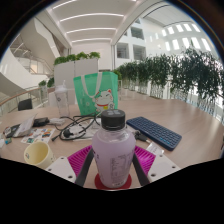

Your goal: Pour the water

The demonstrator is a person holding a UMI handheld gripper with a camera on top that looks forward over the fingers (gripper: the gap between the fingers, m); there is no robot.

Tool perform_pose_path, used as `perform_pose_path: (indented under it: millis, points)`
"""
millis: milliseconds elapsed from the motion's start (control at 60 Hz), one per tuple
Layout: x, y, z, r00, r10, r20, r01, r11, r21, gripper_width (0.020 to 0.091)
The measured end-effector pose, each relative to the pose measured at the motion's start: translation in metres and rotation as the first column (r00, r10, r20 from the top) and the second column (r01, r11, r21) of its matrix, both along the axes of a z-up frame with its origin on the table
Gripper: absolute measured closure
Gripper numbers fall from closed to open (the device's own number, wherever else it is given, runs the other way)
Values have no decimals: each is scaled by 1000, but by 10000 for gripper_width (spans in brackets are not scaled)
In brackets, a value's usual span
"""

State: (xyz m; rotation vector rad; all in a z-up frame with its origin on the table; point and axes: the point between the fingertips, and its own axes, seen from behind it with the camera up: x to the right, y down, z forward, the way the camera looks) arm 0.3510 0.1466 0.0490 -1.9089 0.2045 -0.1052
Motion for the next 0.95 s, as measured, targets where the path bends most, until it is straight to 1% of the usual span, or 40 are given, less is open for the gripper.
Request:
perform_pose_path:
  millis: [33,50,67,83,100,200,300,383,467,617,717,833,950]
  points:
    - [-6,-6,4,1000,10,-13,-10,1000,-4,257]
    - [-8,-10,7,1000,12,-18,-12,1000,-5,252]
    - [-11,-14,9,1000,12,-24,-13,1000,-6,257]
    - [-1,-5,-2,1000,12,-27,-12,1000,-10,260]
    - [-11,-21,11,1000,7,-28,-8,1000,-14,263]
    - [-13,-50,25,999,-28,-29,27,999,-21,262]
    - [-28,-99,42,995,-74,-62,72,996,-47,261]
    - [-45,-141,63,994,-106,-31,104,992,-65,261]
    - [-68,-176,87,995,-101,-1,101,992,-72,264]
    - [-113,-242,142,989,-133,60,136,989,-58,263]
    - [-151,-280,173,990,-125,67,129,991,-44,260]
    - [-187,-324,196,987,-145,63,148,988,-41,261]
    - [-215,-357,210,986,-161,34,162,986,-37,260]
